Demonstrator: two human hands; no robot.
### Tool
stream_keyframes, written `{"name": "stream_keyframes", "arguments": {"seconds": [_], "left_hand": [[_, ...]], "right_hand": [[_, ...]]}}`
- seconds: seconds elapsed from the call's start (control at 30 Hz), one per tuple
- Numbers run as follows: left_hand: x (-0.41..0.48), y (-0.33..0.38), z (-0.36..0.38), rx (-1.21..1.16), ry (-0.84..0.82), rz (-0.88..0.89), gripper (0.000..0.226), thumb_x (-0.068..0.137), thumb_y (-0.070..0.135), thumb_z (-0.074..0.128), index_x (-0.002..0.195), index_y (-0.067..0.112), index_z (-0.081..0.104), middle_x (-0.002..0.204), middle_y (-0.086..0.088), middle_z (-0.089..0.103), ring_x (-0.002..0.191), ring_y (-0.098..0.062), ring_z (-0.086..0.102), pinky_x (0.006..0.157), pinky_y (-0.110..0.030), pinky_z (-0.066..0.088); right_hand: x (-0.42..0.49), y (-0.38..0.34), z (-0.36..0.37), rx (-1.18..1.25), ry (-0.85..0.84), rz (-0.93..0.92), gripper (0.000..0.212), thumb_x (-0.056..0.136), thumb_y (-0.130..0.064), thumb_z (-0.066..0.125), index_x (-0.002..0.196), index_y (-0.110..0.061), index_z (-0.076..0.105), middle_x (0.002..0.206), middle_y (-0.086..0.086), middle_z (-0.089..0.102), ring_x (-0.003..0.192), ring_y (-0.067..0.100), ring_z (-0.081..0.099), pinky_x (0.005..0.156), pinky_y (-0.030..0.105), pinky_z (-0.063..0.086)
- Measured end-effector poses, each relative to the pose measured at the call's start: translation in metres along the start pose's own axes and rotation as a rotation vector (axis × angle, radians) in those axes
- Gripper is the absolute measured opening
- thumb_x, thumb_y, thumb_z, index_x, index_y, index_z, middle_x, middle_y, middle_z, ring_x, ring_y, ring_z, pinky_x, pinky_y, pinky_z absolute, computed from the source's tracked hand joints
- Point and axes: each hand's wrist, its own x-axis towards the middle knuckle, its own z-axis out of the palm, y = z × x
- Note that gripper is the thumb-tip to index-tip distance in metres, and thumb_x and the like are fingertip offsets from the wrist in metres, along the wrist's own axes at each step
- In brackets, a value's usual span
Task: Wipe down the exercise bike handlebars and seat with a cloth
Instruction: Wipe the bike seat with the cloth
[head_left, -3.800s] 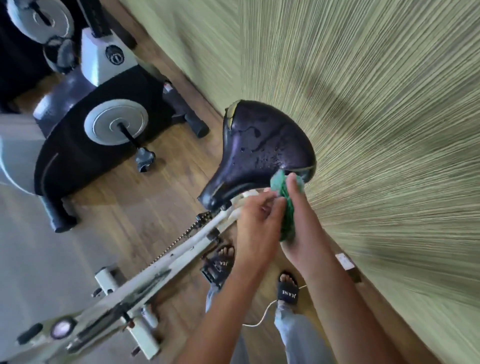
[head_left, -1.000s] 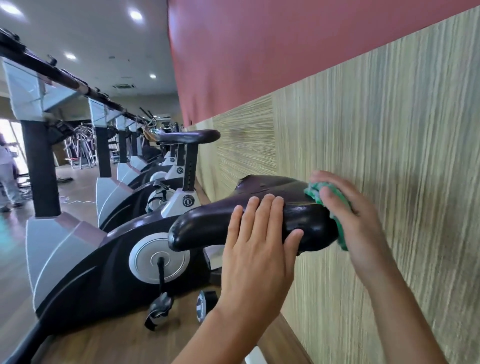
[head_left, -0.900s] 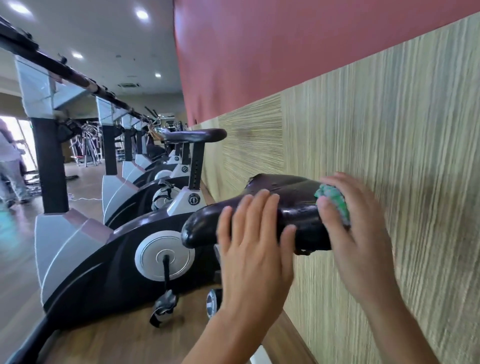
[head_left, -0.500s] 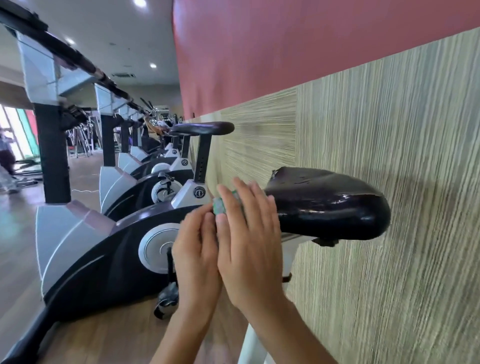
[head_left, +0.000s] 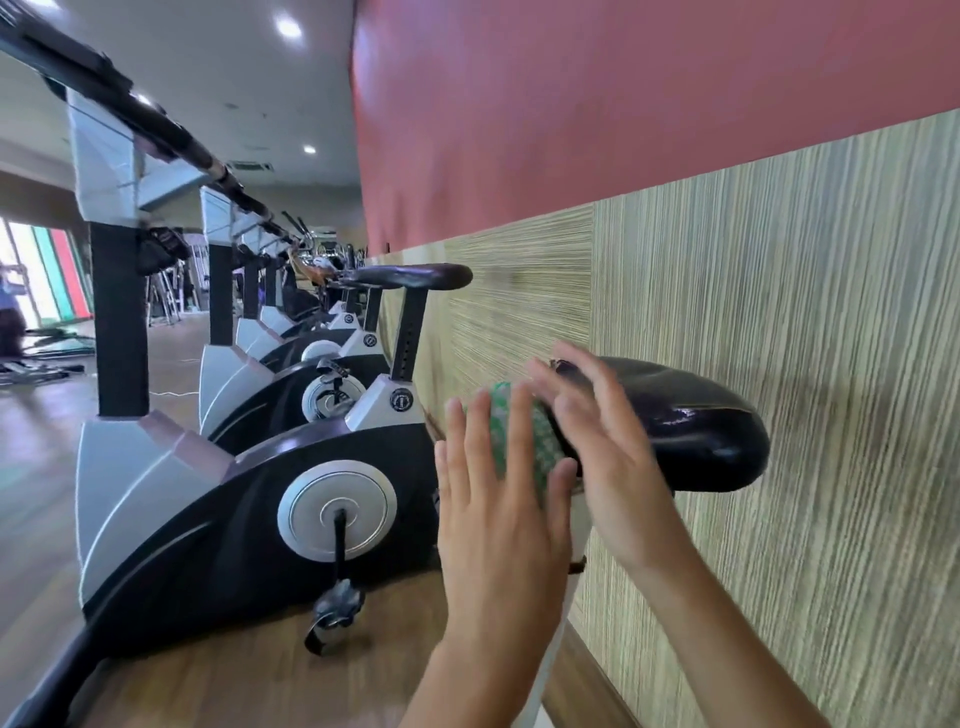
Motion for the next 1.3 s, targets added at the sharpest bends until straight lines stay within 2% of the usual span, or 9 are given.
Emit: {"name": "stream_keyframes", "arguments": {"seconds": [0.13, 0.27, 0.5, 0.63, 0.77, 0.87, 1.0, 1.13, 1.3], "left_hand": [[0.006, -0.001, -0.002, 0.279, -0.03, -0.005, 0.054, 0.099, 0.027, 0.046, 0.152, 0.016, 0.037, 0.155, -0.015, 0.037, 0.149, -0.034, 0.024, 0.119, -0.057, 0.017], [0.008, -0.004, -0.007, 0.253, -0.045, 0.017, 0.063, 0.086, 0.005, 0.051, 0.148, 0.012, 0.04, 0.155, -0.015, 0.038, 0.148, -0.031, 0.028, 0.119, -0.051, 0.021], [0.016, -0.024, -0.005, -0.319, 0.008, 0.007, 0.058, 0.09, 0.017, 0.033, 0.147, 0.016, 0.042, 0.152, 0.005, 0.04, 0.142, -0.01, 0.033, 0.117, -0.033, 0.028], [0.033, -0.051, 0.001, -1.227, -0.095, -0.442, 0.053, 0.085, 0.013, 0.032, 0.124, 0.018, 0.068, 0.121, -0.004, 0.069, 0.093, -0.021, 0.065, 0.077, -0.042, 0.049], [0.042, -0.058, 0.018, -1.758, -0.251, -0.742, 0.055, 0.089, 0.014, 0.024, 0.117, 0.006, 0.07, 0.11, -0.017, 0.072, 0.091, -0.024, 0.068, 0.074, -0.033, 0.053], [0.055, -0.054, 0.037, -1.648, -0.306, -0.72, 0.051, 0.098, -0.002, 0.03, 0.085, 0.008, 0.078, 0.078, -0.009, 0.075, 0.067, -0.013, 0.071, 0.059, -0.02, 0.054], [0.105, -0.058, 0.068, -1.674, -0.685, -0.534, 0.047, 0.088, 0.011, 0.048, 0.134, 0.006, 0.055, 0.128, -0.016, 0.061, 0.111, -0.025, 0.063, 0.096, -0.032, 0.051], [0.139, -0.061, 0.096, -1.483, -0.798, -0.476, 0.048, 0.087, 0.01, 0.038, 0.125, 0.016, 0.066, 0.133, -0.015, 0.059, 0.126, -0.029, 0.052, 0.116, -0.043, 0.033], [0.148, -0.058, 0.093, -1.201, -0.858, -0.307, 0.041, 0.094, 0.01, 0.04, 0.127, 0.02, 0.061, 0.134, -0.01, 0.059, 0.123, -0.021, 0.055, 0.111, -0.032, 0.039]], "right_hand": [[0.031, 0.007, -0.027, -0.905, 0.256, -0.089, 0.032, 0.104, -0.04, 0.039, 0.117, -0.024, 0.063, 0.114, -0.011, 0.065, 0.113, 0.013, 0.058, 0.102, 0.038, 0.044], [0.036, 0.031, -0.012, -1.326, 0.324, -0.08, 0.042, 0.105, -0.044, 0.029, 0.1, -0.03, 0.068, 0.1, -0.015, 0.068, 0.102, 0.01, 0.061, 0.109, 0.034, 0.025], [0.035, 0.042, -0.012, -1.313, 0.456, -0.244, 0.039, 0.106, -0.036, 0.037, 0.088, -0.024, 0.07, 0.09, -0.011, 0.071, 0.092, 0.013, 0.065, 0.095, 0.034, 0.036], [0.035, 0.045, -0.013, -1.36, 0.499, -0.279, 0.043, 0.107, -0.037, 0.034, 0.089, -0.023, 0.071, 0.088, -0.009, 0.071, 0.088, 0.015, 0.065, 0.09, 0.034, 0.037], [0.038, 0.051, -0.007, -1.424, 0.604, -0.333, 0.043, 0.109, -0.036, 0.035, 0.089, -0.02, 0.07, 0.081, -0.006, 0.069, 0.079, 0.019, 0.064, 0.085, 0.035, 0.04], [0.039, 0.057, -0.005, -1.435, 0.663, -0.365, 0.04, 0.108, -0.034, 0.037, 0.087, -0.02, 0.068, 0.079, -0.006, 0.067, 0.077, 0.019, 0.063, 0.083, 0.035, 0.04], [0.039, 0.059, -0.004, -1.426, 0.671, -0.361, 0.042, 0.109, -0.035, 0.034, 0.086, -0.021, 0.066, 0.078, -0.007, 0.065, 0.079, 0.018, 0.062, 0.085, 0.034, 0.04], [0.039, 0.058, -0.003, -1.417, 0.652, -0.341, 0.041, 0.109, -0.036, 0.03, 0.093, -0.022, 0.065, 0.08, -0.009, 0.065, 0.08, 0.016, 0.063, 0.087, 0.033, 0.04], [0.04, 0.056, -0.003, -1.413, 0.628, -0.323, 0.041, 0.109, -0.035, 0.031, 0.092, -0.022, 0.067, 0.085, -0.009, 0.067, 0.084, 0.016, 0.064, 0.087, 0.034, 0.041]]}}
